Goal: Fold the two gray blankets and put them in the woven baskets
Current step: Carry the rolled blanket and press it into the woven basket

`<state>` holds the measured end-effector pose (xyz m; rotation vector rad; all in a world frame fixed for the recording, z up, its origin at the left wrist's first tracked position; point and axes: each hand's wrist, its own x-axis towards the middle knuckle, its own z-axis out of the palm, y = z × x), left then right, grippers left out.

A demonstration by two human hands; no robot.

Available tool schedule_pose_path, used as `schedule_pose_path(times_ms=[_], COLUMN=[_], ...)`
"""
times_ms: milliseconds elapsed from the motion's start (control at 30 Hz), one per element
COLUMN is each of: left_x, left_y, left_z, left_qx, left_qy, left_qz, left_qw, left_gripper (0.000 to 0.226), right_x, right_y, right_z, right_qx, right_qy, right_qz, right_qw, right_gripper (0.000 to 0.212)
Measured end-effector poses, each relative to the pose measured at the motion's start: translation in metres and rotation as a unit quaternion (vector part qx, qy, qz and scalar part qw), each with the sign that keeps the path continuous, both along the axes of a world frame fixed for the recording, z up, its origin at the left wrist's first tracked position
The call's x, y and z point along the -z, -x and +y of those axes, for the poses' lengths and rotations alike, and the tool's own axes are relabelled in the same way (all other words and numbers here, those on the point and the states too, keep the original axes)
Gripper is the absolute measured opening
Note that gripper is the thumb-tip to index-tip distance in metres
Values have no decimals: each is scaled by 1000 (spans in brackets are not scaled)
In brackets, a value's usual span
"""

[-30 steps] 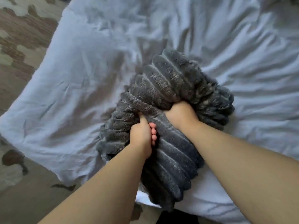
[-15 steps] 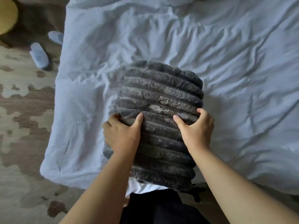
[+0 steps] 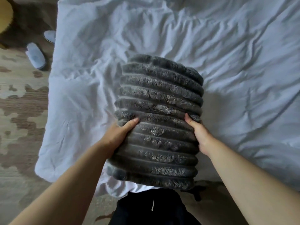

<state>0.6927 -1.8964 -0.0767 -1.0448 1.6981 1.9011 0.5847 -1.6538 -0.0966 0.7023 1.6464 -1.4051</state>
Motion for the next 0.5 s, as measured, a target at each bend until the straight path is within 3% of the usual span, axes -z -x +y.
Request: schedule_pose_path(times_ms=[67,167,333,500], left_x=[-7,-24,-72,-154], left_y=[-6,-8,-18,-46], left_z=[11,17,5,-20], left_qx=[-16,-34,-94,-191], left_qy=[42,31,35,50], left_qz=[28,34,44,103], left_qw=[999,998,994,975], left_gripper=[30,21,26,33], right_x=[-7,-19,-59,-131], right_y=[1,-1,-2,4], right_z=[4,6,-10,-62], right_qx=[7,28,23,-58], right_qy=[18,43,100,166], right_qz=[-26,-29,10,72], right_qw=[999,998,995,982], right_gripper=[83,76,71,64])
